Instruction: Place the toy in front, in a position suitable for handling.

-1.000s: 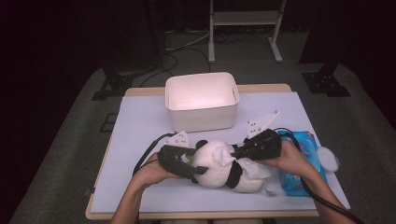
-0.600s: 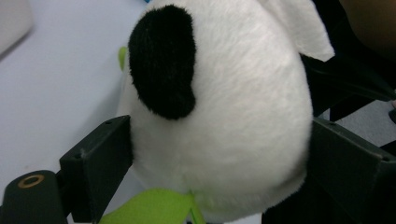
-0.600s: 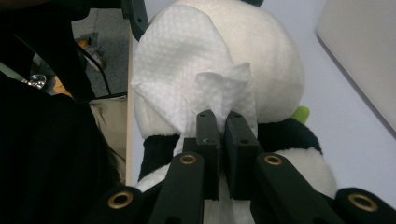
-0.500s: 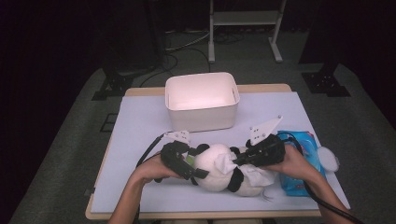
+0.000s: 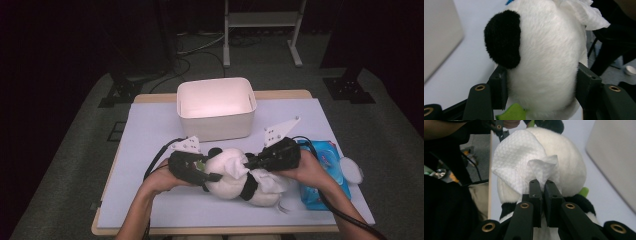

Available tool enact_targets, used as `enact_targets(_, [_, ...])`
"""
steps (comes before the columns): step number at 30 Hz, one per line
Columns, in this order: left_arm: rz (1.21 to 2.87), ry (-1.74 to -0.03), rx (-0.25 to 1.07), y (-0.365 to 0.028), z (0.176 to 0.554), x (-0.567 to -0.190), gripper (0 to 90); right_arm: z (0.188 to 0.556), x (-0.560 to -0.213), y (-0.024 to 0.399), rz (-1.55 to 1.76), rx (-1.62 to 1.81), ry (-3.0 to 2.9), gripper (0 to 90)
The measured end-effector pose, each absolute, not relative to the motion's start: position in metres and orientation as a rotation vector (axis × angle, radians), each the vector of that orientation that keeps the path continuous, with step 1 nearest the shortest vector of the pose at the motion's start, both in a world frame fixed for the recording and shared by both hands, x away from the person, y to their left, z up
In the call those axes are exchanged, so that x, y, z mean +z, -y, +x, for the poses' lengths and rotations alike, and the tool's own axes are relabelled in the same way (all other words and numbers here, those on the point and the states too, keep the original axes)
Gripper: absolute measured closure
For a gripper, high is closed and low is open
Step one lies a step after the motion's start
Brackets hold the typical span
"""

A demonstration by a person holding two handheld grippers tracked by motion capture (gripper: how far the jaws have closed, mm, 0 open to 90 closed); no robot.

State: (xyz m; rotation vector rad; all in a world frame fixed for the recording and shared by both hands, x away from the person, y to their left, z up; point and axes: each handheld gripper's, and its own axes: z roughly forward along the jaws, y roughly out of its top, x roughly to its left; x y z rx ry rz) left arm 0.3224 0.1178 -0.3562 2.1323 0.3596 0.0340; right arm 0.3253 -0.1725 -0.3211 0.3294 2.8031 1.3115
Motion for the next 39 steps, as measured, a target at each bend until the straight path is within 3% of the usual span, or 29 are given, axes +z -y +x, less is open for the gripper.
enact_targets(5, [2.166,-0.355,0.161,-0.124,0.319,-0.343,38.9,0.332,-0.312,0.161,0.332,1.297,-2.768,84.5])
enact_targets(10, [2.167,-0.299,0.19,-0.129,0.314,-0.353,38.6,0.332,-0.318,0.164,0.358,1.271,-2.794,84.4])
enact_targets(23, [2.146,-0.321,0.149,-0.139,0.314,-0.364,37.3,0.326,-0.329,0.213,0.508,1.279,-2.766,84.3])
enact_targets(34, [2.138,-0.334,0.137,-0.142,0.316,-0.37,37.1,0.328,-0.325,0.18,0.421,1.302,-2.777,84.2])
enact_targets(39, [2.129,-0.342,0.122,-0.147,0.319,-0.374,37.1,0.33,-0.325,0.186,0.436,1.297,-2.774,84.2])
